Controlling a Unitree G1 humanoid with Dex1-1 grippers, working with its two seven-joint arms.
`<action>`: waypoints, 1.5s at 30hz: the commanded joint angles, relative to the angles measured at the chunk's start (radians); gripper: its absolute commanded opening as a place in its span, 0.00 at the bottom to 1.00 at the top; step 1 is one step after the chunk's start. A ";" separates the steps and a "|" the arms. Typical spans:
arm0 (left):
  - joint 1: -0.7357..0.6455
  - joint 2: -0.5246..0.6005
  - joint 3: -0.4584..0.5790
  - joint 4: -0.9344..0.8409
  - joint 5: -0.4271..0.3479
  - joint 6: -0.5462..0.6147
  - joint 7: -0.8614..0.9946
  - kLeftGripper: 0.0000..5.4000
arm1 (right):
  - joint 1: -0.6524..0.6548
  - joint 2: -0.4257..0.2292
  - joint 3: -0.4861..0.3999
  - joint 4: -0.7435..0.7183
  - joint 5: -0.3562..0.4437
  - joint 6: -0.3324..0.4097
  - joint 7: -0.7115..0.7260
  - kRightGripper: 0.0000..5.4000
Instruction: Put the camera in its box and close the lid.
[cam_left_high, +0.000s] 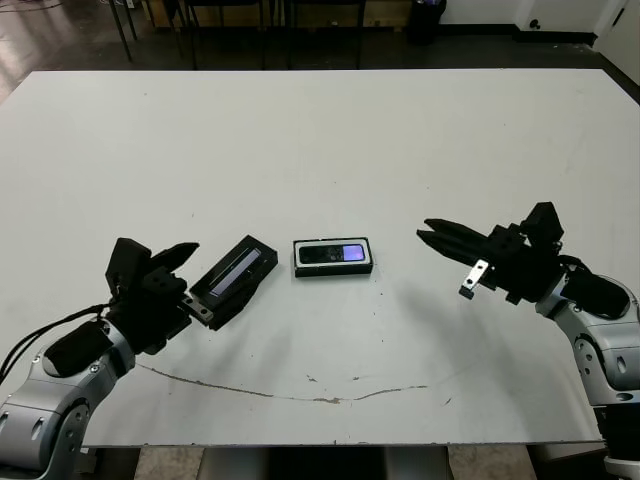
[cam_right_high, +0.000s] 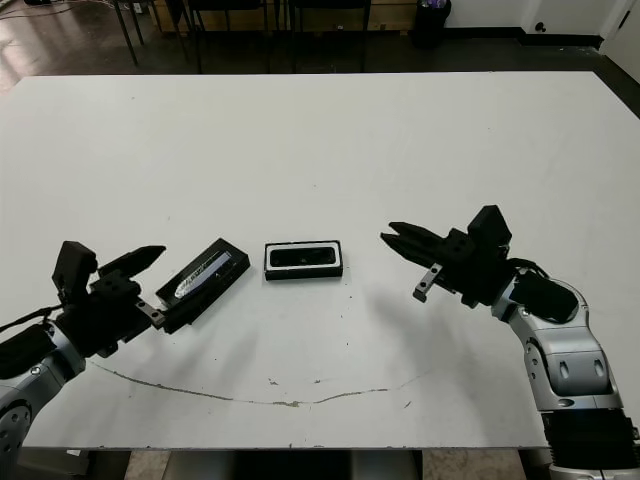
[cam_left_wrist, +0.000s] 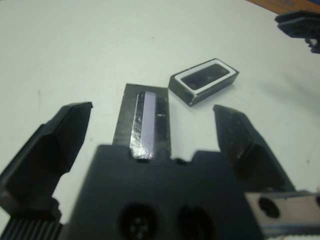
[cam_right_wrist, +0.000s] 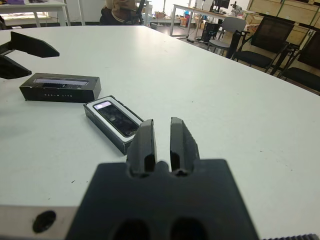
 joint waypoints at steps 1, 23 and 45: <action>0.025 0.016 -0.025 0.016 0.024 0.014 0.013 1.00 | 0.018 -0.020 -0.003 -0.001 -0.005 0.015 0.002 0.00; 0.077 -0.090 -0.143 0.057 0.170 0.015 0.202 1.00 | 0.021 -0.024 -0.006 0.006 0.006 0.021 0.022 0.00; 0.101 -0.169 -0.141 0.168 0.186 -0.310 0.163 0.32 | 0.015 -0.021 -0.004 0.038 0.013 0.011 0.039 0.00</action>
